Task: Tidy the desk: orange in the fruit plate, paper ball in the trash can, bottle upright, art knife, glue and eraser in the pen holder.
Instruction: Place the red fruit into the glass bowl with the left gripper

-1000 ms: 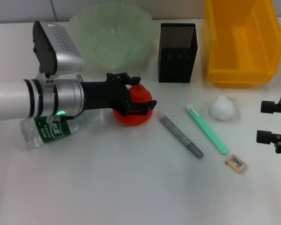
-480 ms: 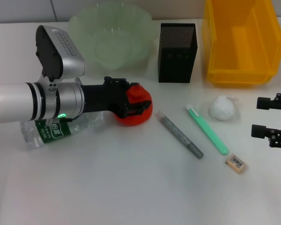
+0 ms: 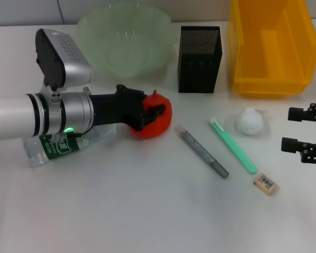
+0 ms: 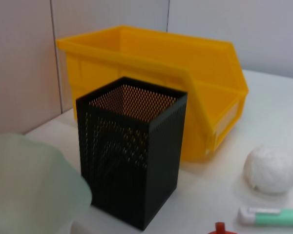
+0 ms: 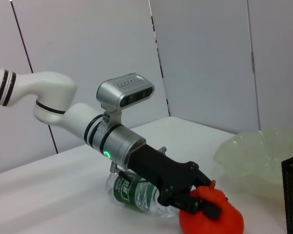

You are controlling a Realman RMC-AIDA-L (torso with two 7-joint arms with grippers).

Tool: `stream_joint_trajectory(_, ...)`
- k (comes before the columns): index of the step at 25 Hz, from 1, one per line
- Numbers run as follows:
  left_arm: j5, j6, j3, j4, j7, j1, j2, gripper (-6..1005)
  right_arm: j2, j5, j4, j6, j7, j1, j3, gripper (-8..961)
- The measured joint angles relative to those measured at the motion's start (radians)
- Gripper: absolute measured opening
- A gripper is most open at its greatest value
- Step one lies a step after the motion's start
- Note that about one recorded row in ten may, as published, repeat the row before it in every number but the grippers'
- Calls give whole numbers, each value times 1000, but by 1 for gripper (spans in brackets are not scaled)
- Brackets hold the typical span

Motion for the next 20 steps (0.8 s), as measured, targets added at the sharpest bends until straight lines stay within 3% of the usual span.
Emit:
stream_joint_trajectory(3, -25, 65, -14, 22, -19, 7, 6, 236, 0, 0, 7, 1, -9, 0, 0, 682)
stream_joint_trajectory(11, -31, 99, -27, 230, -166, 63, 11, 173, 0, 0, 19, 2, -11, 1, 0, 676)
stream_joint_trajectory(13, -36, 27, -79, 262, -199, 44, 8, 162, 0, 0, 36, 9, -13, 6, 0, 675)
stream_joint_trajectory(20, -72, -208, -100, 210, -212, -47, 2, 120, 0, 0, 63, 31, -25, 19, -20, 671)
